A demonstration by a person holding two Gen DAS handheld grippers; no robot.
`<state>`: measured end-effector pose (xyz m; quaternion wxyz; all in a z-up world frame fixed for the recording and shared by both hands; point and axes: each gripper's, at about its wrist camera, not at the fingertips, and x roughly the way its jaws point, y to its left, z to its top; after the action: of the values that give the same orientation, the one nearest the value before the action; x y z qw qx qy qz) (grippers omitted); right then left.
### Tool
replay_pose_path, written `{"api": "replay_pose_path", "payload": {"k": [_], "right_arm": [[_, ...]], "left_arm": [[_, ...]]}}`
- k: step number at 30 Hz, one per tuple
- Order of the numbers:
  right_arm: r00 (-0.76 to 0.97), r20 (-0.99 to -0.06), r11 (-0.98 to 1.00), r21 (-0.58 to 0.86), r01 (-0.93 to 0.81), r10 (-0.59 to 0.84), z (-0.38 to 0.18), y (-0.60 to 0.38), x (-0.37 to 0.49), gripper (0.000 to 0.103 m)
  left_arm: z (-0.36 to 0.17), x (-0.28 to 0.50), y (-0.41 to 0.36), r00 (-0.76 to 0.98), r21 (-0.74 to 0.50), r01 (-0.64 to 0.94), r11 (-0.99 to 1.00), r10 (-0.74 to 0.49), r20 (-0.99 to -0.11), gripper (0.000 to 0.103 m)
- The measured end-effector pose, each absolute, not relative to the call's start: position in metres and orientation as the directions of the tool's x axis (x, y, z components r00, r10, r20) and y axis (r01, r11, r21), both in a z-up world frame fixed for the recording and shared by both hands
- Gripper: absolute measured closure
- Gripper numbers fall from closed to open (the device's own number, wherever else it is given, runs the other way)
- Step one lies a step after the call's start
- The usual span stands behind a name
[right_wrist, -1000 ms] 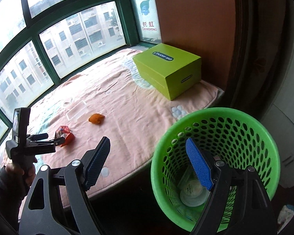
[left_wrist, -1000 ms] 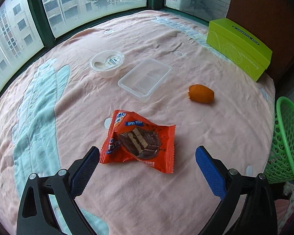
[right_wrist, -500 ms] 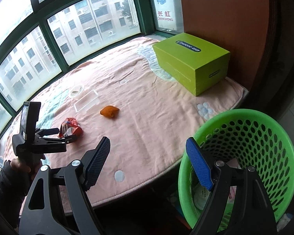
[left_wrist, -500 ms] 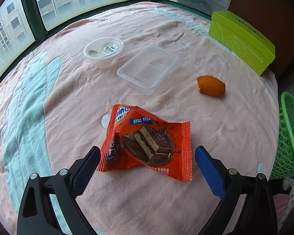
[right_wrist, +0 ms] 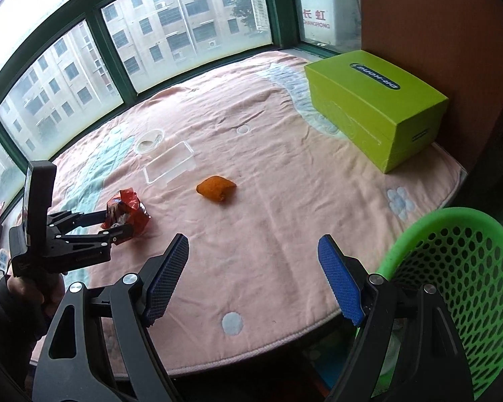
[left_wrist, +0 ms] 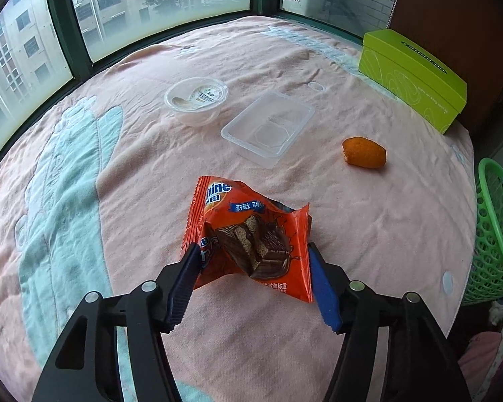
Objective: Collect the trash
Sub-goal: 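Grasp the orange Ovaltine packet with the left tool while the right tool grasps the orange piece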
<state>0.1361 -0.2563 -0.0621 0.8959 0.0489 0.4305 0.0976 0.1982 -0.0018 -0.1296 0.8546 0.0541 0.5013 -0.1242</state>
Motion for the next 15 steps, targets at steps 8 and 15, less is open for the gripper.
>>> {"api": "replay_pose_path", "payload": {"k": [8,15], "right_arm": [[0.562,-0.780,0.958,0.173,-0.230,0.276,-0.083,-0.222,0.168,0.036],[0.515,-0.808,0.949,0.166,-0.268,0.287,-0.107,-0.203,0.203,0.042]], "left_arm": [[-0.106,0.187,0.020,0.510,-0.068,0.219,0.973,-0.173,-0.843,0.045],[-0.092,0.177,0.030,0.526,-0.089,0.212,0.973,-0.190,-0.829,0.046]]}}
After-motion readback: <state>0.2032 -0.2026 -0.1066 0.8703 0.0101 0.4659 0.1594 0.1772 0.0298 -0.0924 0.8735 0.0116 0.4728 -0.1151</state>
